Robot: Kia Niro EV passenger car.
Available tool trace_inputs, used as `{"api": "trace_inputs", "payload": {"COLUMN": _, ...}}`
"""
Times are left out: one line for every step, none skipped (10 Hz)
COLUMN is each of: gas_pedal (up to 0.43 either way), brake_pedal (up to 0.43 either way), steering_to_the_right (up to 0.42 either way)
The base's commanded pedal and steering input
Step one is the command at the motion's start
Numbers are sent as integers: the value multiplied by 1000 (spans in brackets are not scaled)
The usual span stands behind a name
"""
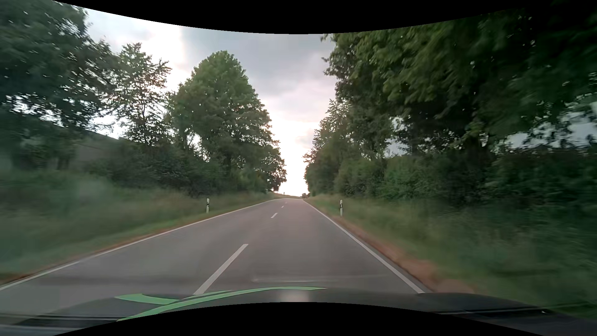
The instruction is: Follow the waypoints while adhering to traffic rules and regulations
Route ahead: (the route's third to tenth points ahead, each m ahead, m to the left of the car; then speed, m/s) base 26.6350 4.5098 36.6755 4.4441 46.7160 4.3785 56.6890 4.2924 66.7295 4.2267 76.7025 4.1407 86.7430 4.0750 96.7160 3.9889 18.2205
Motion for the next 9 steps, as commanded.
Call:
{"api": "trace_inputs", "payload": {"gas_pedal": 169, "brake_pedal": 0, "steering_to_the_right": -1}}
{"api": "trace_inputs", "payload": {"gas_pedal": 169, "brake_pedal": 0, "steering_to_the_right": 2}}
{"api": "trace_inputs", "payload": {"gas_pedal": 169, "brake_pedal": 0, "steering_to_the_right": 2}}
{"api": "trace_inputs", "payload": {"gas_pedal": 169, "brake_pedal": 0, "steering_to_the_right": 2}}
{"api": "trace_inputs", "payload": {"gas_pedal": 169, "brake_pedal": 0, "steering_to_the_right": 2}}
{"api": "trace_inputs", "payload": {"gas_pedal": 169, "brake_pedal": 0, "steering_to_the_right": 2}}
{"api": "trace_inputs", "payload": {"gas_pedal": 169, "brake_pedal": 0, "steering_to_the_right": 2}}
{"api": "trace_inputs", "payload": {"gas_pedal": 169, "brake_pedal": 0, "steering_to_the_right": 2}}
{"api": "trace_inputs", "payload": {"gas_pedal": 169, "brake_pedal": 0, "steering_to_the_right": 2}}
